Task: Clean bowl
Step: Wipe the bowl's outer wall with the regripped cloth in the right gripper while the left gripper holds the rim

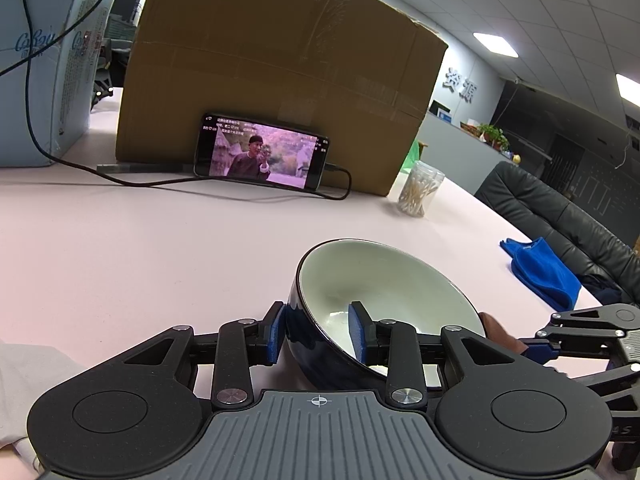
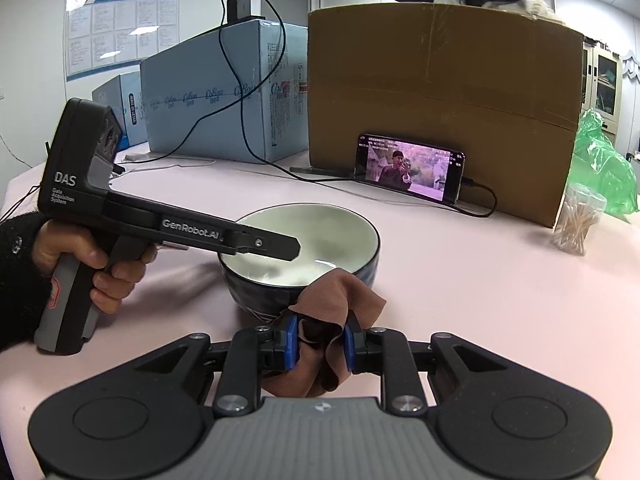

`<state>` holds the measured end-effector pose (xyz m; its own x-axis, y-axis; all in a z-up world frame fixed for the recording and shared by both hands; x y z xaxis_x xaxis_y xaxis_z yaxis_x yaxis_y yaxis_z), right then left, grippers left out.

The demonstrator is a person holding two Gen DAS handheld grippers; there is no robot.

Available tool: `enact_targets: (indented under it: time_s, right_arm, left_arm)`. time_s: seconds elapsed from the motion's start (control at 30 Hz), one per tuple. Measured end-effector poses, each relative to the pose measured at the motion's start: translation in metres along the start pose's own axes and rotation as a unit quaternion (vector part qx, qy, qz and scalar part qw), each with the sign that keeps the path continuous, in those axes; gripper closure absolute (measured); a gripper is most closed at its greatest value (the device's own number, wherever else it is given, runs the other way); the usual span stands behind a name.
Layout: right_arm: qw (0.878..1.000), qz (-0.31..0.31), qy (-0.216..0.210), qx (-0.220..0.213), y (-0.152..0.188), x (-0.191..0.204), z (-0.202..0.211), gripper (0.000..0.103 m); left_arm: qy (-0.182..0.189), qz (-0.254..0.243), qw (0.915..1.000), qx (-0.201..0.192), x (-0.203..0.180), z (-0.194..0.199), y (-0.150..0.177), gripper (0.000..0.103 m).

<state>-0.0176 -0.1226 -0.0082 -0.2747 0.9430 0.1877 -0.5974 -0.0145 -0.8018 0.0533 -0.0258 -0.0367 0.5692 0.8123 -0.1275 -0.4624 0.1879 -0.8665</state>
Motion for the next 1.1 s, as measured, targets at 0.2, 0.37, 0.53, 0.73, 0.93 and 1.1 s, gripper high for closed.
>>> enact_targets:
  time_s: [0.2, 0.37, 0.53, 0.73, 0.93, 1.1]
  right_arm:
    - [1.0, 0.007, -0.013, 0.016, 0.005, 0.007, -0.008, 0.079]
    - [1.0, 0.012, -0.019, 0.013, 0.004, 0.013, -0.004, 0.079]
    - [1.0, 0.019, -0.007, -0.002, -0.004, 0.01, 0.004, 0.079]
    - [1.0, 0.021, -0.006, 0.004, -0.005, 0.003, 0.0, 0.079]
    - [1.0, 0.014, -0.006, 0.019, 0.003, 0.003, -0.011, 0.078]
    - [0.999, 0.024, -0.012, 0.019, 0.004, 0.01, -0.008, 0.078]
  left_arm:
    - [0.0, 0.001, 1.0, 0.0, 0.001, -0.001, 0.0, 0.072]
    - [0.0, 0.001, 1.0, 0.0, 0.001, 0.0, 0.0, 0.072]
    - [0.0, 0.001, 1.0, 0.0, 0.001, 0.0, 0.0, 0.072]
    - [0.0, 0.002, 1.0, 0.0, 0.001, 0.0, 0.0, 0.071]
    - [0.0, 0.002, 1.0, 0.0, 0.0, 0.0, 0.0, 0.071]
    - [0.001, 0.003, 1.0, 0.0, 0.0, 0.0, -0.001, 0.071]
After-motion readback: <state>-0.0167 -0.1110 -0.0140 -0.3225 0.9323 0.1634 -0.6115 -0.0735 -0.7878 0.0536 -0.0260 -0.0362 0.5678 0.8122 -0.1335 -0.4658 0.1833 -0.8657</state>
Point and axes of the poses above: each gripper's, at about its wrist camera, not at the fingertips, and z roughly against the way its jaws point, x to its left, y to its underside, the point moved 2 cm from there along -z, roughly the way its jaws point, and after that the axes turned 12 degrees about -z, right-handed, at the moved point
